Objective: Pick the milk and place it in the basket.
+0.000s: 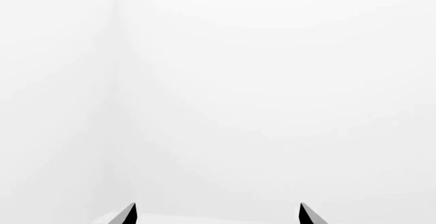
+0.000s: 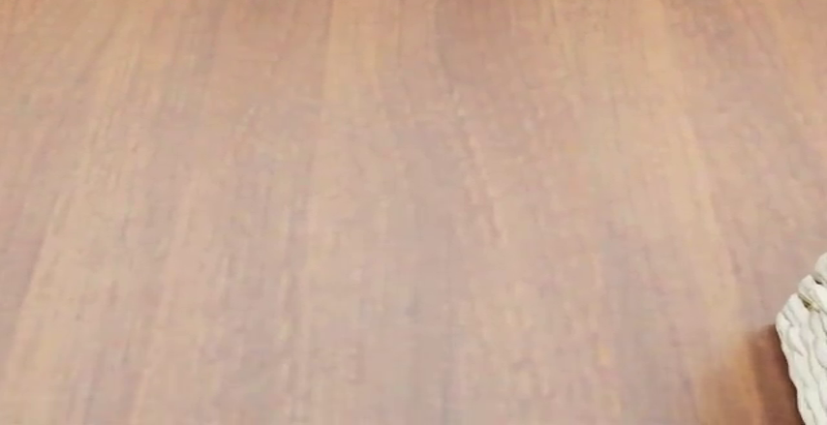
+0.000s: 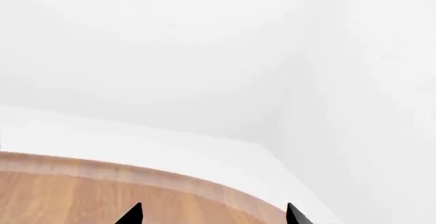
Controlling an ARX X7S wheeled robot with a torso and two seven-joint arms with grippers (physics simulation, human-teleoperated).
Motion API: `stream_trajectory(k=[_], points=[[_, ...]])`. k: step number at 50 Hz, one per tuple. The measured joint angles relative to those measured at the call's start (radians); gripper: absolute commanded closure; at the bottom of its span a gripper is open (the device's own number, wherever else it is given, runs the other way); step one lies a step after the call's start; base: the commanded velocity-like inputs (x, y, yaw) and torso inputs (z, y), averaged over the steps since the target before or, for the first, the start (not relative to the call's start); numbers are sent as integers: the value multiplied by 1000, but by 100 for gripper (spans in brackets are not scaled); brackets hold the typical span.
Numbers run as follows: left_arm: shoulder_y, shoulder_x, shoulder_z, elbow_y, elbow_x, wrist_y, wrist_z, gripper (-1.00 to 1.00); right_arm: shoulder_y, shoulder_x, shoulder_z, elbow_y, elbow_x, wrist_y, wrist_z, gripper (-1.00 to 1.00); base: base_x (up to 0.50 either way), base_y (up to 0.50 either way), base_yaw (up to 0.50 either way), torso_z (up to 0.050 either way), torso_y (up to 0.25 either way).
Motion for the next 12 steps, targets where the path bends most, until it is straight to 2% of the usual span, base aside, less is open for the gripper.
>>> stream_trajectory(k=[12], points=[[1, -1, 3, -2, 0, 3, -2, -100, 33, -53, 75, -138, -1, -40, 124, -100, 0, 0, 0, 0, 0]])
